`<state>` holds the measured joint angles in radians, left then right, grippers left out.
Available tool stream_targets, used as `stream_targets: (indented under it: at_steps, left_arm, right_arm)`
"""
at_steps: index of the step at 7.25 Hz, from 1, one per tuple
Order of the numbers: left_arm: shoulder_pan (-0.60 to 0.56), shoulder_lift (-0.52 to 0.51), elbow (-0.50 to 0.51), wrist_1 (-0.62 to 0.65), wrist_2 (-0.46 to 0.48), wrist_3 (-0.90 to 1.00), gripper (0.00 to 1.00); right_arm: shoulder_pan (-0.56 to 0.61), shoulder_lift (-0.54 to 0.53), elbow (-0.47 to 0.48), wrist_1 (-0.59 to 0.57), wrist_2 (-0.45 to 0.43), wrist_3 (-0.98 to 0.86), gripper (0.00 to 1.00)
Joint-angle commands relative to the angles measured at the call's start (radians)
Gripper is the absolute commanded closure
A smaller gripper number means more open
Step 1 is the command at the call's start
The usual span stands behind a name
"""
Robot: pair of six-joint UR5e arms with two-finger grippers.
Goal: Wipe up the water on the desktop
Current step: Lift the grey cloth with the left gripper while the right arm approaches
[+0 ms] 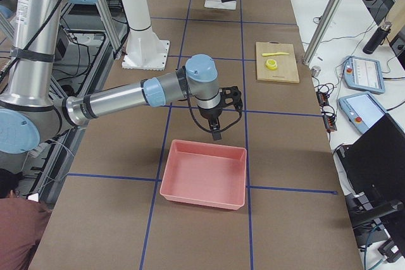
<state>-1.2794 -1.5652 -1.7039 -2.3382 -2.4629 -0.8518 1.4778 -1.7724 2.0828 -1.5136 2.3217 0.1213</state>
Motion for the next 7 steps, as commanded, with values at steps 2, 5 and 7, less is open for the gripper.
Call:
stream_targets:
  at_steps: [2, 5, 7]
  left_arm:
    - [0.005, -0.139, -0.037, -0.003, 0.088, -0.415, 1.00]
    - [0.037, -0.199, -0.091, -0.001, 0.113, -0.635, 1.00]
    - [0.160, -0.249, -0.123, -0.001, 0.229, -0.796, 1.00]
  right_arm:
    - [-0.025, 0.067, -0.004, 0.115, 0.034, 0.024, 0.00]
    - [-0.169, 0.106, -0.009, 0.338, 0.028, 0.096, 0.00]
    - [-0.299, 0.186, -0.013, 0.426, 0.004, 0.132, 0.00]
